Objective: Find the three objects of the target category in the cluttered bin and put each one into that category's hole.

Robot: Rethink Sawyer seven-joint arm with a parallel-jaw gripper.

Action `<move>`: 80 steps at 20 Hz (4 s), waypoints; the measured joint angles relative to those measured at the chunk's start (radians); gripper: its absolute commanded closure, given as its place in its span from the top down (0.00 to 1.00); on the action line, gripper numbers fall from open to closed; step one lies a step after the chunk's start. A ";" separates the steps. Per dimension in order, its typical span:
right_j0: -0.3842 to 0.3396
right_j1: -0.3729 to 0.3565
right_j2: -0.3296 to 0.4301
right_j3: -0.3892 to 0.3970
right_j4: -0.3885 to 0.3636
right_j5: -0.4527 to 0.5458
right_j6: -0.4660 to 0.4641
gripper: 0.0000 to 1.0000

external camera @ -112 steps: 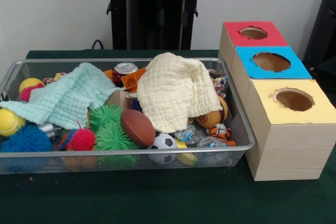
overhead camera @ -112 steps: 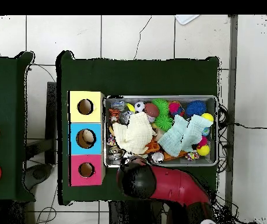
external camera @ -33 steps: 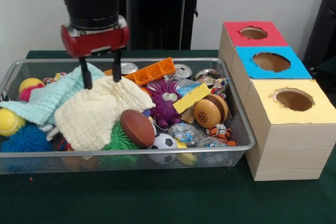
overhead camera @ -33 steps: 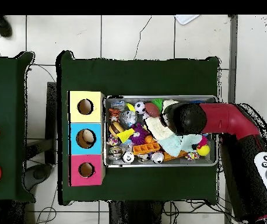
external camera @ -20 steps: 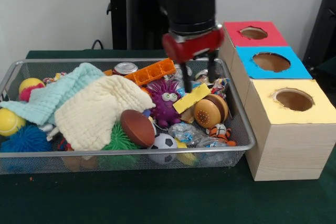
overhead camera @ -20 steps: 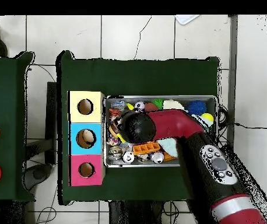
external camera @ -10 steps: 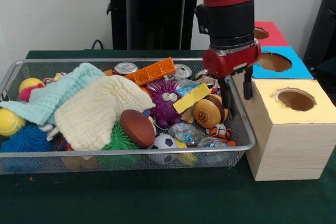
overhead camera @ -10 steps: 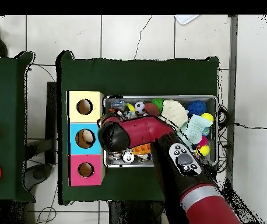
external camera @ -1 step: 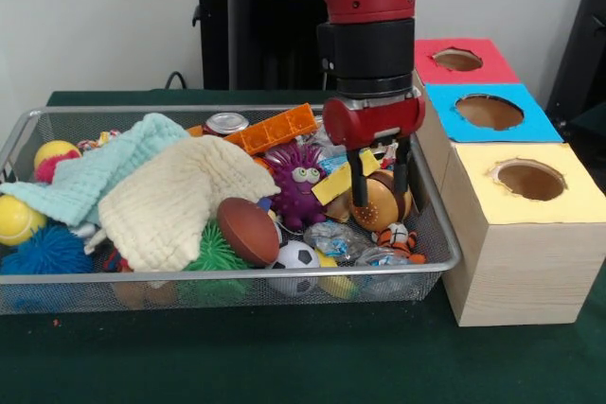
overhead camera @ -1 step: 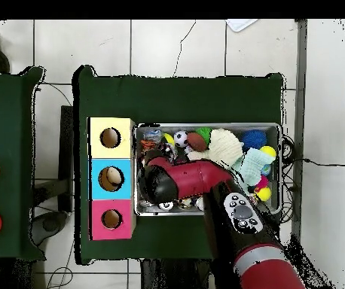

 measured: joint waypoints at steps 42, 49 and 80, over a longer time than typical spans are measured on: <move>0.006 0.107 -0.020 0.056 0.089 -0.119 0.000 0.00; 0.092 -0.117 -0.072 0.067 0.170 0.404 0.000 0.00; 0.234 -0.233 -0.085 0.341 0.537 0.202 0.002 1.00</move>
